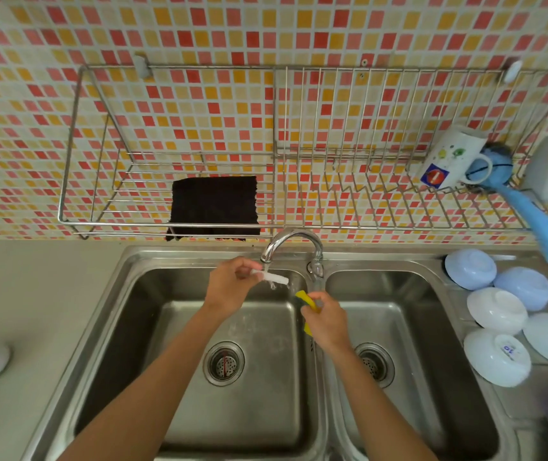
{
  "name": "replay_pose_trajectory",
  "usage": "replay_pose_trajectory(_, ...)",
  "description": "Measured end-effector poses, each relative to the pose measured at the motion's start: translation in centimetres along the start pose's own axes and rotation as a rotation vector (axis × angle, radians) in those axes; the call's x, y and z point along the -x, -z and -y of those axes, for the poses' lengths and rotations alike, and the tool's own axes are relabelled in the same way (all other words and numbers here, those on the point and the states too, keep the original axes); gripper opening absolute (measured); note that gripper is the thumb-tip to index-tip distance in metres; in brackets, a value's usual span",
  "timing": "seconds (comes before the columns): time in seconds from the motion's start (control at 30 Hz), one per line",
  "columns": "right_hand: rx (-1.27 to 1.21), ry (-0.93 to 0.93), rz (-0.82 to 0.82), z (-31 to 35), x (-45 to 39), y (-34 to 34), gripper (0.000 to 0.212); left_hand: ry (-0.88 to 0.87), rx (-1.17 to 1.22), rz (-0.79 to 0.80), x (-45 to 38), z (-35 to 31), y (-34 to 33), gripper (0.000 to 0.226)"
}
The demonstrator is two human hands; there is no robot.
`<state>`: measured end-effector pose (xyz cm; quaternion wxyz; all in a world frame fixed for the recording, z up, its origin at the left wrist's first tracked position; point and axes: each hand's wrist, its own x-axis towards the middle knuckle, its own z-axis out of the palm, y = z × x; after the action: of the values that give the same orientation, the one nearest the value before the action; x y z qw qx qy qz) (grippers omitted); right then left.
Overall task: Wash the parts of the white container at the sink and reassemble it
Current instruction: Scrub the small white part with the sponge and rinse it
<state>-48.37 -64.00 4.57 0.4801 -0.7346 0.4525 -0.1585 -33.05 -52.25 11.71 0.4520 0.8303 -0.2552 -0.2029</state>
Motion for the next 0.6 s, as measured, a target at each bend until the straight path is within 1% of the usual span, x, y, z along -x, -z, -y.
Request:
replay_pose_trajectory(0.03,-0.104,-0.087,0.014,0.3,-0.1,-0.2,0.012,-0.011,-0.007,0.007,0.2,0.3,0.3,0.011)
replay_pose_trajectory(0.1,-0.443,-0.282,0.094,0.7,-0.4,-1.0,0.01,-0.012,-0.016,-0.021,0.7,1.1,1.2,0.012)
replay_pose_trajectory(0.17,-0.789,-0.434,0.228,1.5,-0.5,-1.8,0.016,0.021,-0.031,-0.08,1.3,2.3,2.2,0.012)
replay_pose_trajectory(0.2,-0.853,-0.46,0.284,1.9,-0.5,-2.2,0.022,0.049,-0.042,-0.106,1.8,3.1,2.7,0.013)
replay_pose_trajectory(0.3,-0.775,-0.397,0.39,3.5,-0.6,-3.7,0.042,0.136,-0.052,-0.157,3.3,5.7,3.9,0.015)
replay_pose_trajectory(0.37,-0.742,-0.343,0.439,4.4,-0.9,-4.5,0.049,0.178,-0.057,-0.178,4.2,7.3,4.4,0.016)
replay_pose_trajectory(0.4,-0.697,-0.306,0.447,4.7,-1.1,-4.8,0.046,0.2,-0.057,-0.186,4.6,8.0,4.6,0.015)
replay_pose_trajectory(0.53,-0.478,-0.155,0.454,6.0,-1.6,-5.5,0.019,0.249,-0.035,-0.235,5.5,9.9,5.1,0.015)
replay_pose_trajectory(0.6,-0.385,-0.1,0.429,6.2,-1.9,-5.9,0.017,0.254,0.004,-0.248,5.8,10.3,5.2,0.016)
